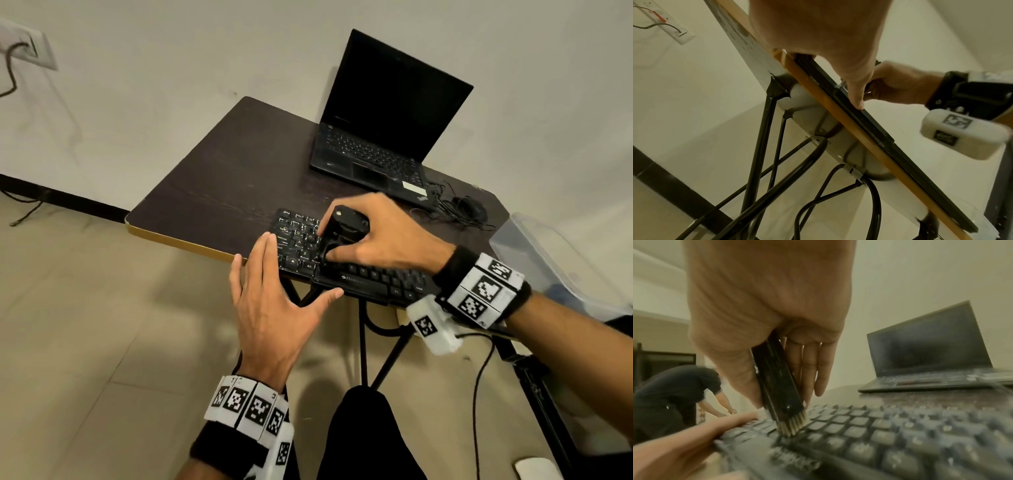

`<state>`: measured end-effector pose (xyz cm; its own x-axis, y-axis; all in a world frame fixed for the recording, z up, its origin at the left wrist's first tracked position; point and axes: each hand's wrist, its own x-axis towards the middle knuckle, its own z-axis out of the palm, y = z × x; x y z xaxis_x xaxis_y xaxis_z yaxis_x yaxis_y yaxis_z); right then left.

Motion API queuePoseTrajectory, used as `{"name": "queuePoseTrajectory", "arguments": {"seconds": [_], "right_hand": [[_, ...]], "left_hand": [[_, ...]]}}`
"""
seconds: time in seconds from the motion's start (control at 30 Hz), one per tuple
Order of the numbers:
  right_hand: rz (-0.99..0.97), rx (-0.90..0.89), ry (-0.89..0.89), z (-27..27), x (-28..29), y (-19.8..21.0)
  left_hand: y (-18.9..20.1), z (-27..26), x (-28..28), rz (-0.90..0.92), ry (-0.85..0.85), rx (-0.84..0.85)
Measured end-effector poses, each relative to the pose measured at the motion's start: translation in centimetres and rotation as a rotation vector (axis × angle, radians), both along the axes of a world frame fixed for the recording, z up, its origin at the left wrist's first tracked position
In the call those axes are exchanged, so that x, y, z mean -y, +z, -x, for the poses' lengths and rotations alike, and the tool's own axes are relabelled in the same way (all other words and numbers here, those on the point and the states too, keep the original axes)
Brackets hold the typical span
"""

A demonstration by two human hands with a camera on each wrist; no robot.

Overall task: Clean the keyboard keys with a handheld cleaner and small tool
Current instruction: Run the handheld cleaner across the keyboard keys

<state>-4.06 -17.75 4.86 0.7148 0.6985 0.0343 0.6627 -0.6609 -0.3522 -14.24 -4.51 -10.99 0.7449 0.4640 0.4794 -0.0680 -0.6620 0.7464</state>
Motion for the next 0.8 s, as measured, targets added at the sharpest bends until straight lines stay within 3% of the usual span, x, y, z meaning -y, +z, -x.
{"name": "queuePoseTrajectory", "arguments": {"seconds": [0.07, 0.23, 0.4, 0.53, 0.7, 0.8], "right_hand": [[0.014, 0.006, 0.032, 0.5, -0.4, -0.4], [0.006, 0.092, -0.086, -1.2, -0.7, -0.3], [0.003, 0.019, 0.027, 0.9, -0.9, -0.6], [-0.026, 0.080, -0.096, -0.6, -0.8, -0.6], [-0.016, 0.032, 0.040, 1.8, -0.9, -0.8], [-0.033, 0.070, -0.080, 0.3, -0.7, -0.7]], "left_hand": [[0.1, 0.0, -0.1, -0.001, 0.005, -0.003], [0.1, 0.1, -0.1, -0.011, 0.007, -0.010], [0.2, 0.0, -0.1, -0.006, 0.007, 0.009], [0.1, 0.1, -0.1, -0.009, 0.001, -0.019], [0.3, 0.0, -0.1, -0.019, 0.016, -0.010], [0.3, 0.1, -0.1, -0.028, 0.024, -0.031]]}}
